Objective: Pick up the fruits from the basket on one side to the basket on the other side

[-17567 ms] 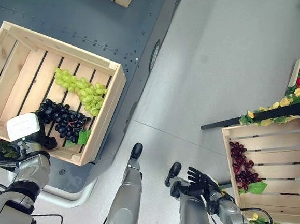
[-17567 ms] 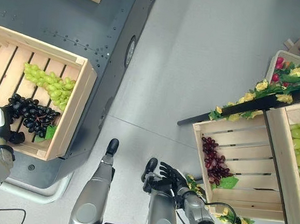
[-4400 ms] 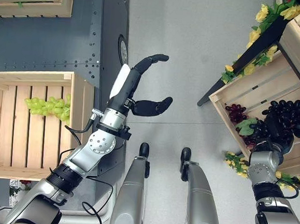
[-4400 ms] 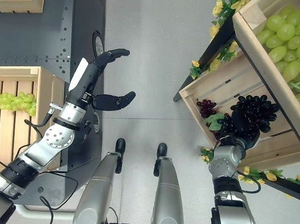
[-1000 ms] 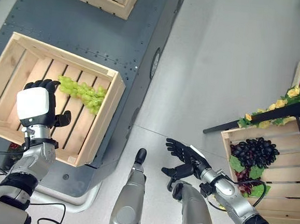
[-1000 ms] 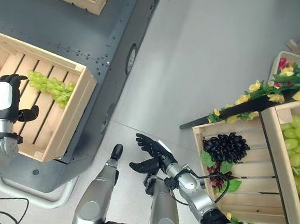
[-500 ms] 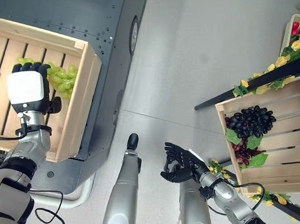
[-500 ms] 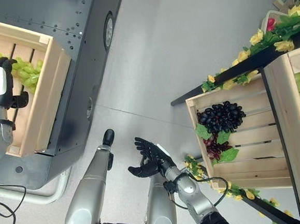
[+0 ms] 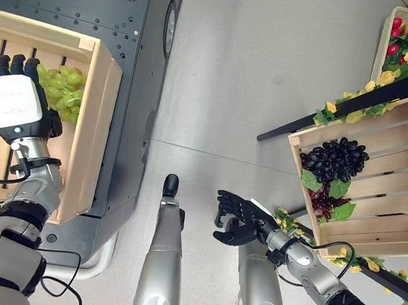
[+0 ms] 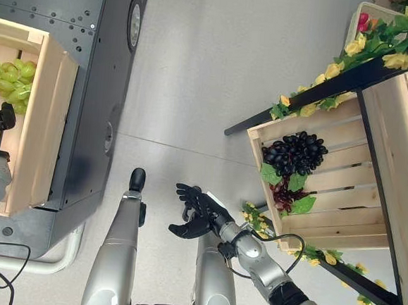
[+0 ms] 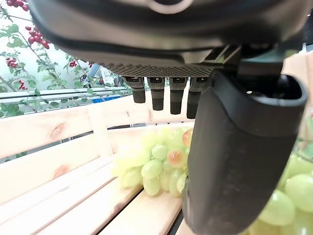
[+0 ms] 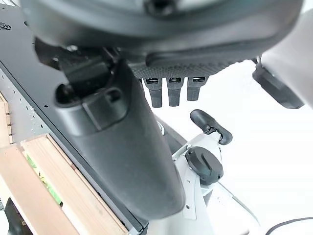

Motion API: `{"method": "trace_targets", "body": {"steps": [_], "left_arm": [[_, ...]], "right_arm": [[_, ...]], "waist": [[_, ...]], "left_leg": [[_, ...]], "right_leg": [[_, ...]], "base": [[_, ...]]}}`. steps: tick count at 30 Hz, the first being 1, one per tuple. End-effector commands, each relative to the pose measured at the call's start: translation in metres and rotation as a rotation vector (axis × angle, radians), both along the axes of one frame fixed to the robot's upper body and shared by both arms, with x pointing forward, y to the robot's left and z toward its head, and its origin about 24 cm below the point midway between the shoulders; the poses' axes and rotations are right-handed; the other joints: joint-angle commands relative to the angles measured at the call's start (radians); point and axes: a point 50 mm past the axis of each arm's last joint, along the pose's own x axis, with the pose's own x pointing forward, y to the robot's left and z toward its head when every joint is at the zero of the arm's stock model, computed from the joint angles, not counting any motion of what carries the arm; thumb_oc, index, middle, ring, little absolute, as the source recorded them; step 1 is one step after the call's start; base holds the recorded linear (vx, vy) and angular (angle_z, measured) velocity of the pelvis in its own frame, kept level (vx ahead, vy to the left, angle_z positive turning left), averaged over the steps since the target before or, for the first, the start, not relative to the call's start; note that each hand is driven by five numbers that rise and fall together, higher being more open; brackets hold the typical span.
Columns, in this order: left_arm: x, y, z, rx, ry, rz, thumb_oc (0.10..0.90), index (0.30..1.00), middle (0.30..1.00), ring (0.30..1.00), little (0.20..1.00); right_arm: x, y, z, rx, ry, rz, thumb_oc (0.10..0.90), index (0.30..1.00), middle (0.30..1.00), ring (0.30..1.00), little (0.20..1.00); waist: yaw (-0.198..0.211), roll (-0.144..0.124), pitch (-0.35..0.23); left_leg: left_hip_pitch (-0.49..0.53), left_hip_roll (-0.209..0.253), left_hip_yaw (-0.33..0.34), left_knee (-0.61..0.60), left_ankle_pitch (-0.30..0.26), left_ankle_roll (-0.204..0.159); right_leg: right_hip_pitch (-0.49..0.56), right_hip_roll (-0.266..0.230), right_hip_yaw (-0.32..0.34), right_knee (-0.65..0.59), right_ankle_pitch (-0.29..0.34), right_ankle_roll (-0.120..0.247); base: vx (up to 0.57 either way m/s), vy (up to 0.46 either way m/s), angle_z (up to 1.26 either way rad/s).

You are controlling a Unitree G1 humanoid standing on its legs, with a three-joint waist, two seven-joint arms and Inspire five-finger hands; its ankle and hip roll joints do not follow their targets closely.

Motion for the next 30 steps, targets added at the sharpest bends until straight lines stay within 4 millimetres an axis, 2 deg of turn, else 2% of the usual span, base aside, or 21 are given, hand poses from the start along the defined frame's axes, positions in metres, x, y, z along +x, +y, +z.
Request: {"method": "trace_targets", "body": {"steps": [1, 4, 12, 22, 27, 28, 29, 30], "left_arm": [[-0.01, 0.028, 0.042, -0.028, -0.076, 0.142, 0.8, 0.9, 0.9, 0.9, 0.9], [-0.009, 0.03, 0.035, -0.079, -0.01, 0.163, 0.8, 0.9, 0.9, 0.9, 0.9], [-0.001, 0.029, 0.05, -0.091, 0.049, 0.145, 0.8, 0.9, 0.9, 0.9, 0.9], [0.009, 0.021, 0.068, -0.021, 0.053, 0.095, 0.8, 0.9, 0.9, 0.9, 0.9], [0.016, 0.013, 0.068, -0.004, 0.095, 0.021, 0.8, 0.9, 0.9, 0.9, 0.9], [0.019, 0.008, 0.063, -0.006, 0.124, -0.016, 0.759, 0.839, 0.839, 0.839, 0.839], [0.019, 0.006, 0.061, -0.004, 0.125, -0.032, 0.574, 0.561, 0.561, 0.561, 0.561], [0.02, 0.005, 0.06, -0.002, 0.121, -0.044, 0.427, 0.34, 0.34, 0.34, 0.34]], "right_arm": [[-0.011, 0.018, 0.013, 0.129, -0.056, 0.045, 0.8, 0.9, 0.9, 0.9, 0.9], [-0.008, 0.017, 0.016, 0.13, -0.061, 0.032, 0.8, 0.9, 0.9, 0.9, 0.9], [-0.007, 0.014, 0.018, 0.123, -0.074, 0.017, 0.8, 0.9, 0.9, 0.9, 0.9], [-0.007, 0.014, 0.017, 0.117, -0.085, 0.014, 0.8, 0.9, 0.9, 0.9, 0.9], [-0.004, 0.012, 0.018, 0.115, -0.093, -0.012, 0.8, 0.9, 0.9, 0.9, 0.9], [-0.003, 0.01, 0.018, 0.104, -0.098, -0.017, 0.8, 0.9, 0.9, 0.9, 0.9], [-0.003, 0.008, 0.019, 0.098, -0.102, -0.019, 0.8, 0.9, 0.9, 0.9, 0.9], [-0.002, 0.007, 0.019, 0.097, -0.103, -0.024, 0.8, 0.9, 0.9, 0.9, 0.9]], "waist": [[0.008, 0.014, -0.01], [0.006, 0.013, -0.01], [-0.006, 0.011, -0.01], [-0.019, 0.014, -0.01], [-0.021, 0.021, -0.01], [-0.022, 0.028, -0.01], [-0.023, 0.032, -0.01], [-0.024, 0.035, -0.01]], "left_leg": [[-0.001, -0.071, 0.122, -0.011, -0.014, 0.1], [0.002, -0.074, 0.123, -0.017, -0.016, 0.104], [0.011, -0.078, 0.133, -0.038, -0.013, 0.11], [0.045, -0.081, 0.141, -0.085, 0.003, 0.111], [0.046, -0.083, 0.141, -0.086, 0.003, 0.11], [0.048, -0.085, 0.141, -0.088, 0.004, 0.108], [0.047, -0.084, 0.142, -0.089, 0.007, 0.108], [0.048, -0.085, 0.143, -0.089, 0.008, 0.107]], "right_leg": [[0.111, 0.069, -0.043, -0.094, 0.057, -0.044], [0.115, 0.069, -0.041, -0.111, 0.064, -0.042], [0.112, 0.063, -0.041, -0.133, 0.077, -0.037], [0.122, 0.058, -0.036, -0.173, 0.103, -0.027], [0.118, 0.058, -0.036, -0.17, 0.1, -0.03], [0.117, 0.057, -0.035, -0.169, 0.099, -0.031], [0.113, 0.056, -0.034, -0.167, 0.1, -0.032], [0.113, 0.055, -0.033, -0.166, 0.1, -0.033]], "base": [[0.0, 0.0, 0.0], [0.0, 0.022, -0.01], [-0.01, 0.027, 0.01], [0.0, 0.0, 0.0], [0.0, 0.0, 0.0], [0.0, 0.0, 0.0], [-0.03, 0.032, 0.0], [0.0, 0.0, 0.0]]}}
